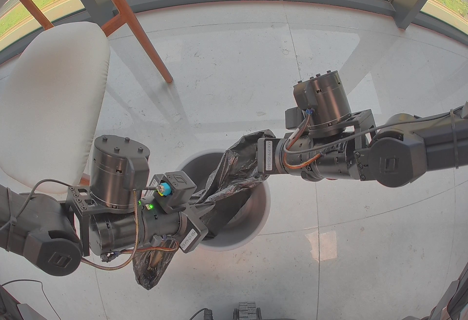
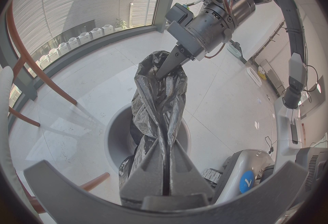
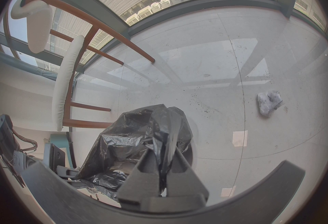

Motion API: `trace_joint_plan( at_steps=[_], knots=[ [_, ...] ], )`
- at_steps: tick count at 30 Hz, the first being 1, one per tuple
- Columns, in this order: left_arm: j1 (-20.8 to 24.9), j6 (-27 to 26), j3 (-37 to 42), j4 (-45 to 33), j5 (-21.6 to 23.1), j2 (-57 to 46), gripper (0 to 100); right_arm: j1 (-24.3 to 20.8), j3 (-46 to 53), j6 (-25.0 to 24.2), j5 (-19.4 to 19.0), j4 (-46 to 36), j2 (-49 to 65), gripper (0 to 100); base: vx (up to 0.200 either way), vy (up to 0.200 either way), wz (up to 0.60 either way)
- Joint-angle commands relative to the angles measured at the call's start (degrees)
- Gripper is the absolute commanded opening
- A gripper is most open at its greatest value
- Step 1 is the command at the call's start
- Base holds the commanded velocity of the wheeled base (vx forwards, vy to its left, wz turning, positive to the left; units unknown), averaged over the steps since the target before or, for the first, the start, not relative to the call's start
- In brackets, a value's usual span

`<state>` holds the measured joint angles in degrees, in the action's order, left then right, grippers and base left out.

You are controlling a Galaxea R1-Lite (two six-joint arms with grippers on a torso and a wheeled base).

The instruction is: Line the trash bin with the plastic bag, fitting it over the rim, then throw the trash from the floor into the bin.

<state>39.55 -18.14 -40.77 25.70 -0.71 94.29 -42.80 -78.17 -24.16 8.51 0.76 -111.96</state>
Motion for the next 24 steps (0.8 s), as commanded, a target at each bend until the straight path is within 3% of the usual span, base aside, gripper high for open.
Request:
trace_joint_plan(
  at_steps=[1, 8, 9, 13, 24],
  knots=[
    [0.0, 0.7, 0.2, 0.0, -0.1, 0.3, 0, 0.3, 0.3, 0.0, 0.0, -0.1, -0.1, 0, 0.000, 0.000, 0.00],
    [0.1, 3.0, 0.2, 0.0, 0.3, 1.1, 0, 1.3, 3.2, 0.1, 0.3, 0.7, 0.0, 0, 0.000, 0.000, 0.00],
    [0.2, 4.1, 0.2, 0.0, 0.3, 1.2, 100, 1.4, 3.3, 0.2, 0.3, 0.7, 0.0, 0, 0.000, 0.000, 0.00],
    [0.6, 6.7, -0.5, -0.1, 0.4, 1.9, 100, 1.9, 3.4, 0.2, 0.3, 0.7, -0.1, 0, 0.000, 0.000, 0.00],
    [0.6, 6.7, -0.6, 0.0, 0.3, 4.3, 100, 2.2, 3.7, 0.2, 0.3, 0.7, 0.1, 0, 0.000, 0.000, 0.00]
  ],
)
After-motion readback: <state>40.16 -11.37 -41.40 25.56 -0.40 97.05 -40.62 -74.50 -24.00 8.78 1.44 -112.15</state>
